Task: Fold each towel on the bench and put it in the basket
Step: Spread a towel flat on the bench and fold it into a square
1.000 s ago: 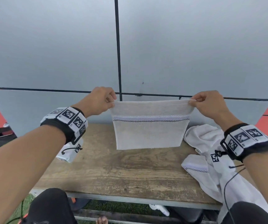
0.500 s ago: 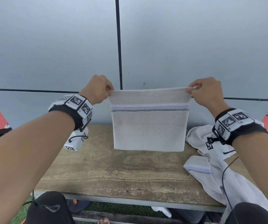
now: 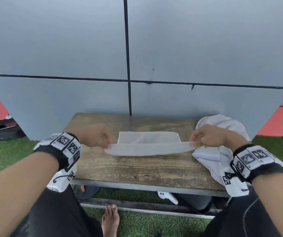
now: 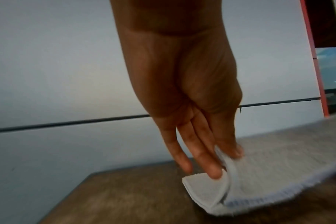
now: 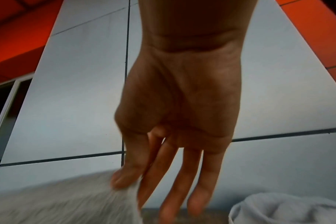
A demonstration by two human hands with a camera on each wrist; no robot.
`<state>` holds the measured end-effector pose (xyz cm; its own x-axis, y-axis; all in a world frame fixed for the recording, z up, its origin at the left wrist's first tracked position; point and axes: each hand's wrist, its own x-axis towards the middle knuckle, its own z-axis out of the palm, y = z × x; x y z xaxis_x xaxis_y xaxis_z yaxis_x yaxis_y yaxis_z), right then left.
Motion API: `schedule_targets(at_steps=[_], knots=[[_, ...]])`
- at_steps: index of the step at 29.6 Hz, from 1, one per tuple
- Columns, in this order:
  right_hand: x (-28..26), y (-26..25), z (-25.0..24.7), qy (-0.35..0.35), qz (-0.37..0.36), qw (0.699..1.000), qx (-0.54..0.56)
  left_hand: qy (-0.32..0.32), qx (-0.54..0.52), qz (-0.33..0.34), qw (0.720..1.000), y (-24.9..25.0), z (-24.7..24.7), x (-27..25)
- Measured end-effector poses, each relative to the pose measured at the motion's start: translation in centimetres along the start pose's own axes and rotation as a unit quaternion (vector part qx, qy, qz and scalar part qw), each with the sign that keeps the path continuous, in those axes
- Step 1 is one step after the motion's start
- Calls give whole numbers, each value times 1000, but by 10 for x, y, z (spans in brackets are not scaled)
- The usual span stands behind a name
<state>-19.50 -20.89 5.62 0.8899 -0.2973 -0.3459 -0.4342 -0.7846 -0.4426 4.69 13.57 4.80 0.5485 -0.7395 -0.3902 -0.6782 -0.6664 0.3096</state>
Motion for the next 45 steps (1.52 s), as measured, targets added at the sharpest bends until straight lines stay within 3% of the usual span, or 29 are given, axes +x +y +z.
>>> schedule_targets(at_steps=[3, 6, 11, 18, 23, 36, 45], knots=[[-4, 5, 22, -124, 25, 991, 34, -98, -14, -23, 995, -2, 23, -7], [1, 11, 36, -145, 20, 989, 18, -120, 5, -39, 992, -4, 32, -8], [22, 21, 53, -93, 22, 995, 27, -74, -10, -45, 996, -13, 49, 11], [67, 42, 90, 43, 70, 996, 44, 75, -4, -55, 996, -21, 76, 55], [88, 50, 109, 108, 103, 988, 40, 159, -53, -109, 980, -22, 95, 83], [103, 59, 123, 116, 117, 984, 69, 141, -78, -122, 979, -27, 111, 108], [88, 53, 130, 190, 109, 974, 60, 201, -80, -99, 971, -29, 115, 97]])
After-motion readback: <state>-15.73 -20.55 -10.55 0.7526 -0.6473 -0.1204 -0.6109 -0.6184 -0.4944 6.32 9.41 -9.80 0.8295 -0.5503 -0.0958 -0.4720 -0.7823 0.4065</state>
